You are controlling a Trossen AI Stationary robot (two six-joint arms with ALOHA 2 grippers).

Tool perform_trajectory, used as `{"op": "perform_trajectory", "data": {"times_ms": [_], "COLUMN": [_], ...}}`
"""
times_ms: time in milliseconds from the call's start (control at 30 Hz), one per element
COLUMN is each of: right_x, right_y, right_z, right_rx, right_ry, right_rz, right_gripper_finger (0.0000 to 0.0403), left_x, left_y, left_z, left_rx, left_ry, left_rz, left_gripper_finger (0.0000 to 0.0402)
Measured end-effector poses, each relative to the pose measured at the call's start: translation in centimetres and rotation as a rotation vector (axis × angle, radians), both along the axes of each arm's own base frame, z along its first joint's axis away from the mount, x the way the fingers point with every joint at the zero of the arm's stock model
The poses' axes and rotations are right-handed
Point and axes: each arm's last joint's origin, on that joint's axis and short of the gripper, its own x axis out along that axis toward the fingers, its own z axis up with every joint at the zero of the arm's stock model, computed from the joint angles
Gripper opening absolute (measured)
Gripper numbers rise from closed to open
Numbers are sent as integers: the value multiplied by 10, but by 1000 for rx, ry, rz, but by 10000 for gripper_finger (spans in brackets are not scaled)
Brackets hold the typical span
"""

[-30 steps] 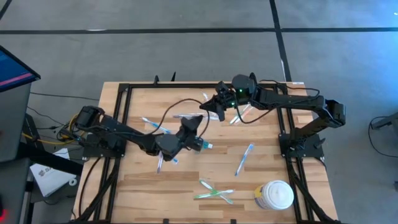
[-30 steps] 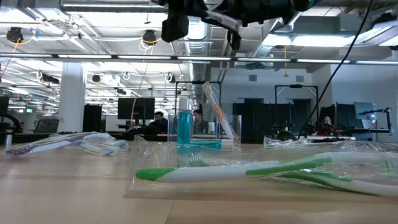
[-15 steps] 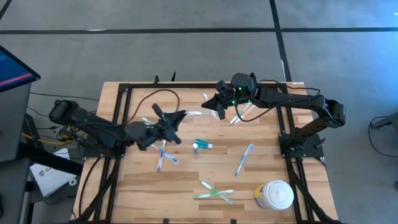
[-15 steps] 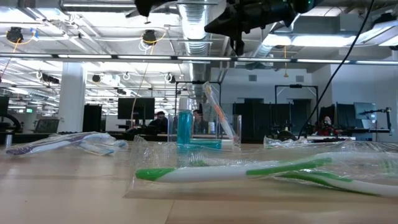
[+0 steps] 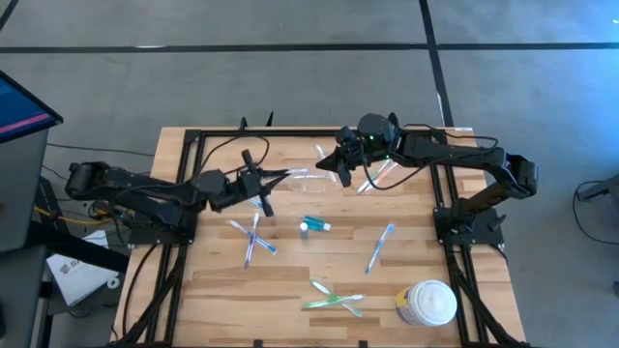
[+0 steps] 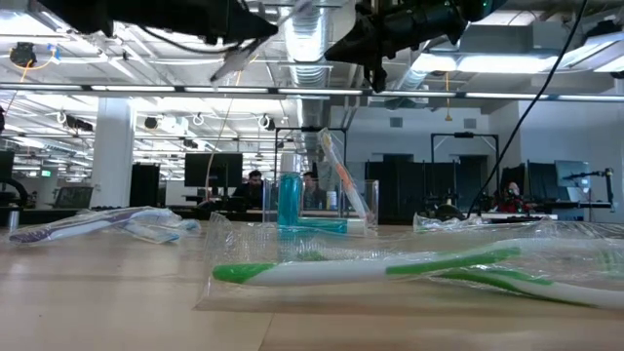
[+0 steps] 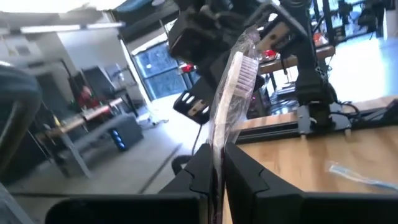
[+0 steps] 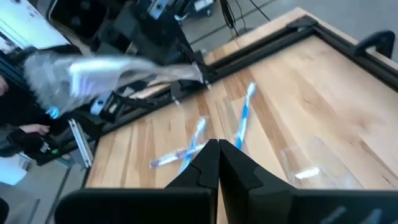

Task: Pick & Place toothbrushing station
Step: Put the top purple toothbrush into the transparent organizer

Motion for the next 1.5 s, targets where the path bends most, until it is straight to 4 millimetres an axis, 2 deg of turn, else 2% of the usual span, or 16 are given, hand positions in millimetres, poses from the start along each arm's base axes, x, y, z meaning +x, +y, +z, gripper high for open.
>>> {"op": "perform_trajectory", "data": {"times_ms": [233, 433, 1067, 1267, 1500], "right_x": [-1, 3, -1, 0, 2], "right_y": [5, 18, 52, 63, 76], "right_z": [-5, -6, -24, -24, -24], "right_rx": [-51, -149, -263, -285, -309], "right_ry": [49, 68, 307, 304, 304], "right_rz": [22, 40, 44, 72, 89], "right_gripper_finger": [0, 0, 0, 0, 0], "left_x": [-2, -1, 19, 23, 37], "left_y": [21, 33, 78, 86, 93], "left_z": [-11, -25, -73, -91, -94], "left_rx": [-151, -200, -323, -331, -339], "left_ry": [-75, -174, -352, -372, -373], "left_rz": [-92, -124, -92, -78, -96], "left_gripper_finger": [13, 13, 13, 13, 14]}}
